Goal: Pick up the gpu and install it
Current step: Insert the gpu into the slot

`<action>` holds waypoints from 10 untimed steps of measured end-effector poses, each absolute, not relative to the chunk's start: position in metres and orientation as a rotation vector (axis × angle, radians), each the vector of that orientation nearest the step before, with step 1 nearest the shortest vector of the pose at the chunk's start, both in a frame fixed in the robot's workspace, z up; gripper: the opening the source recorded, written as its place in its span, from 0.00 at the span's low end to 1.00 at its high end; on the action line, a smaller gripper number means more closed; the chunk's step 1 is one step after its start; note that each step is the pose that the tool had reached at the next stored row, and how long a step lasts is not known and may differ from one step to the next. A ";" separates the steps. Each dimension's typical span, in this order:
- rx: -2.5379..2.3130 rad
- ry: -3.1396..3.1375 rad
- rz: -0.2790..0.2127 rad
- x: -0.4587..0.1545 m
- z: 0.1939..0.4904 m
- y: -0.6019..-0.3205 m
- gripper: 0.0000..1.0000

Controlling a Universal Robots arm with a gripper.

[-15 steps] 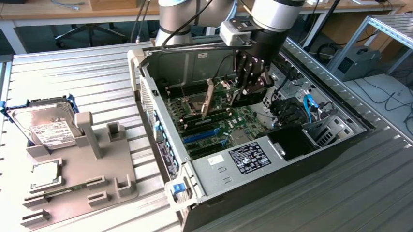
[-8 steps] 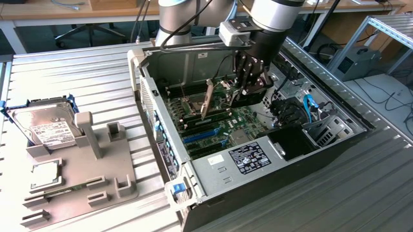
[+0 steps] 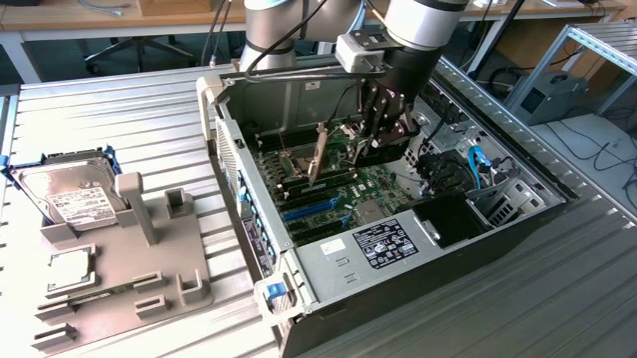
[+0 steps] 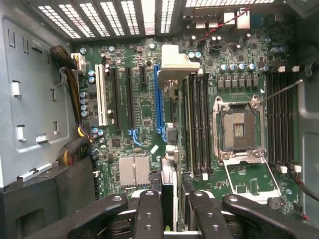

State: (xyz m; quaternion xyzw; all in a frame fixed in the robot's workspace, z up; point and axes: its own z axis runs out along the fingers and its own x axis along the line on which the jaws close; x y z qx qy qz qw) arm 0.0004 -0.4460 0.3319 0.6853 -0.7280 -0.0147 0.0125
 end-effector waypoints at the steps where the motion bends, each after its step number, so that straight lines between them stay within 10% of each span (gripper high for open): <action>1: 2.136 -2.269 -0.046 0.000 0.332 -0.446 0.26; 10: 2.136 -2.269 -0.046 -0.003 0.330 -0.447 0.26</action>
